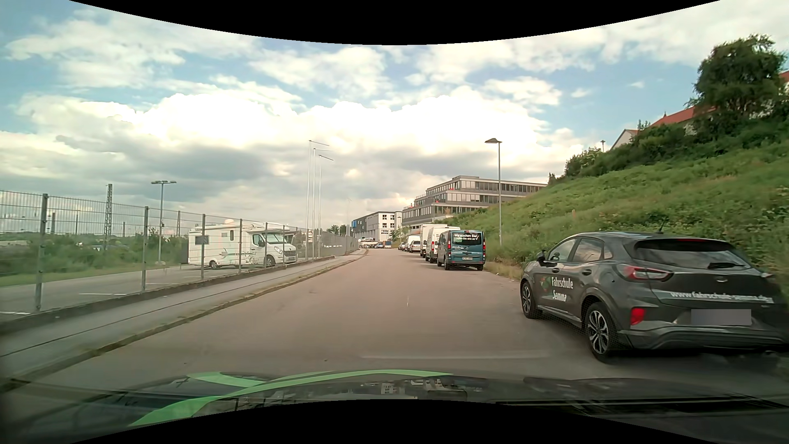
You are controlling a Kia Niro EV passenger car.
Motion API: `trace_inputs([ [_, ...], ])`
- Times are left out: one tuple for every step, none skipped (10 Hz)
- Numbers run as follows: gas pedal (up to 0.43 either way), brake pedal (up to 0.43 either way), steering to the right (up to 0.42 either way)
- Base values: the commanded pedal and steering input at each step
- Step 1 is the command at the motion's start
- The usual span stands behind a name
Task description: Follow the waypoints while adhering to traffic rules and regulations
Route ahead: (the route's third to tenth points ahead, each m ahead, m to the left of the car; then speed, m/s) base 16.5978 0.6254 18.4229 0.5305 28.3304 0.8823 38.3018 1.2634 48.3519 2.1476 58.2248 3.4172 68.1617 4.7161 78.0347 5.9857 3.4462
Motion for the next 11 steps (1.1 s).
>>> trace_inputs([
  [0.067,0.0,-0.025],
  [0.067,0.0,-0.025],
  [0.067,0.0,-0.021],
  [0.067,0.0,-0.019],
  [0.067,0.0,-0.019],
  [0.067,0.0,-0.019],
  [0.067,0.0,-0.019],
  [0.067,0.0,-0.017],
  [0.067,0.0,-0.015],
  [0.067,0.0,-0.014],
  [0.067,0.0,-0.014],
])
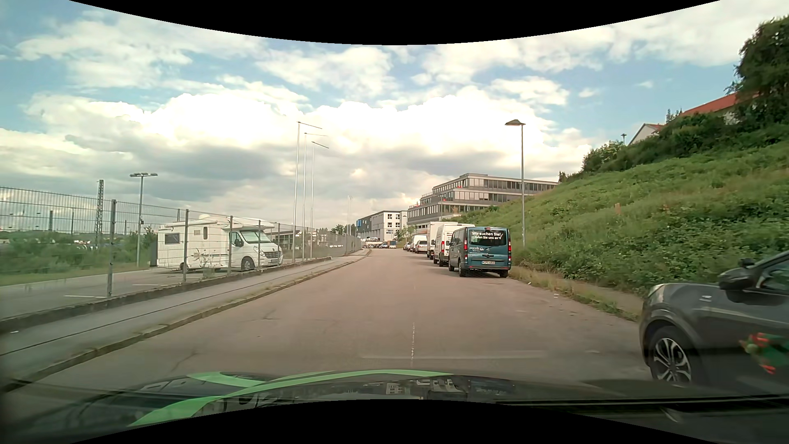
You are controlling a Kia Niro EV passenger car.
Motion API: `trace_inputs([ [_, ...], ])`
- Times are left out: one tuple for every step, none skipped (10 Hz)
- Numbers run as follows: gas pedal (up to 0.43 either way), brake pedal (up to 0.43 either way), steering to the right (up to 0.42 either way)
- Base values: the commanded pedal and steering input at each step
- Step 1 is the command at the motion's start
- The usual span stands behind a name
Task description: Follow the waypoints while adhering to traffic rules and regulations
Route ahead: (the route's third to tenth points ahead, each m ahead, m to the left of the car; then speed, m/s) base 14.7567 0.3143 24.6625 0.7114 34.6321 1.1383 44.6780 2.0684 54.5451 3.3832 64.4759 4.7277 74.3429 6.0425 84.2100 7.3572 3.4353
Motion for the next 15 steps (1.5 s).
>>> trace_inputs([
  [0.067,0.0,-0.013],
  [0.067,0.0,-0.013],
  [0.067,0.0,-0.01],
  [0.067,0.0,-0.009],
  [0.047,0.0,-0.008],
  [0.039,0.0,-0.008],
  [0.008,0.0,-0.006],
  [0.0,0.0,-0.003],
  [0.0,0.0,0.002],
  [0.0,0.0,0.009],
  [0.0,0.0,0.014],
  [0.0,0.0,0.019],
  [0.0,0.0,0.022],
  [0.0,0.0,0.024],
  [0.0,0.0,0.024],
])
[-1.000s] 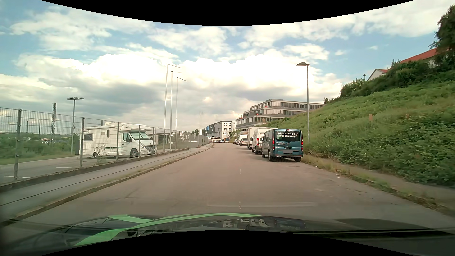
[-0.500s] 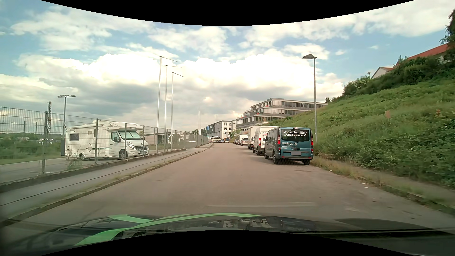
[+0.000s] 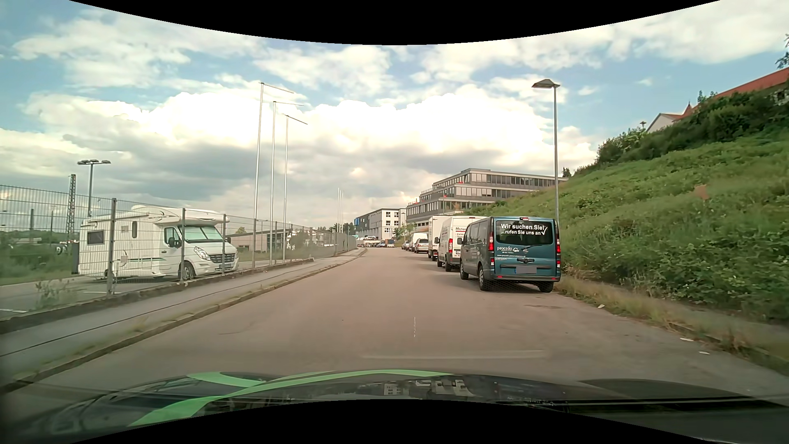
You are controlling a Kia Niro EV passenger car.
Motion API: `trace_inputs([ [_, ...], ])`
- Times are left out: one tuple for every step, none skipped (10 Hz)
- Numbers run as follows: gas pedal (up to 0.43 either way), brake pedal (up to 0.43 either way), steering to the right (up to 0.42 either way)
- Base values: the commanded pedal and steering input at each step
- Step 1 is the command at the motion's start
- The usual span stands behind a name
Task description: Follow the waypoints while adhering to traffic rules and regulations
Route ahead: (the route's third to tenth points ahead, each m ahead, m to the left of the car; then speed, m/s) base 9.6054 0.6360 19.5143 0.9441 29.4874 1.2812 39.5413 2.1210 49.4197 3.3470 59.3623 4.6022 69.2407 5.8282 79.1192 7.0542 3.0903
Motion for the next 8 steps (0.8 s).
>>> trace_inputs([
  [0.0,0.0,0.024],
  [0.0,0.0,0.024],
  [0.0,0.0,0.023],
  [0.0,0.0,0.022],
  [0.0,0.0,0.022],
  [0.0,0.0,0.022],
  [0.0,0.0,0.02],
  [0.0,0.006,0.018],
])
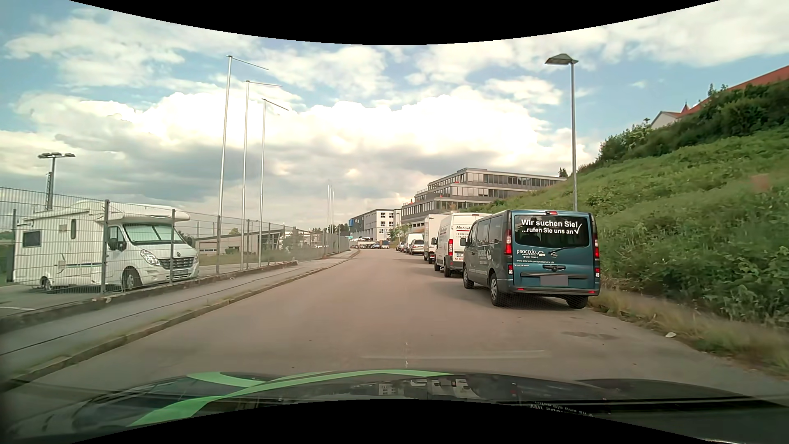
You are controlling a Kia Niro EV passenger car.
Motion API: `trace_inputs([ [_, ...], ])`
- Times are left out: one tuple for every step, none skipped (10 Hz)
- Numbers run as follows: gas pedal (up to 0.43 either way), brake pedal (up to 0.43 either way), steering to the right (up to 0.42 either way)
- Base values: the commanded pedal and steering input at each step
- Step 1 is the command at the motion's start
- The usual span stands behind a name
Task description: Follow the waypoints while adhering to traffic rules and regulations
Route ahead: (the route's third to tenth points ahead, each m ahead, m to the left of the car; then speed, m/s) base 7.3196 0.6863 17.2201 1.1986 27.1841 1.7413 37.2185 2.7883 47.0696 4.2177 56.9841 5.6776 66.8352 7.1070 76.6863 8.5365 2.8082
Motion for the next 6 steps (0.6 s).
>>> trace_inputs([
  [0.0,0.03,0.014],
  [0.0,0.055,0.011],
  [0.0,0.067,0.009],
  [0.0,0.091,0.007],
  [0.0,0.11,0.006],
  [0.0,0.134,0.004],
])
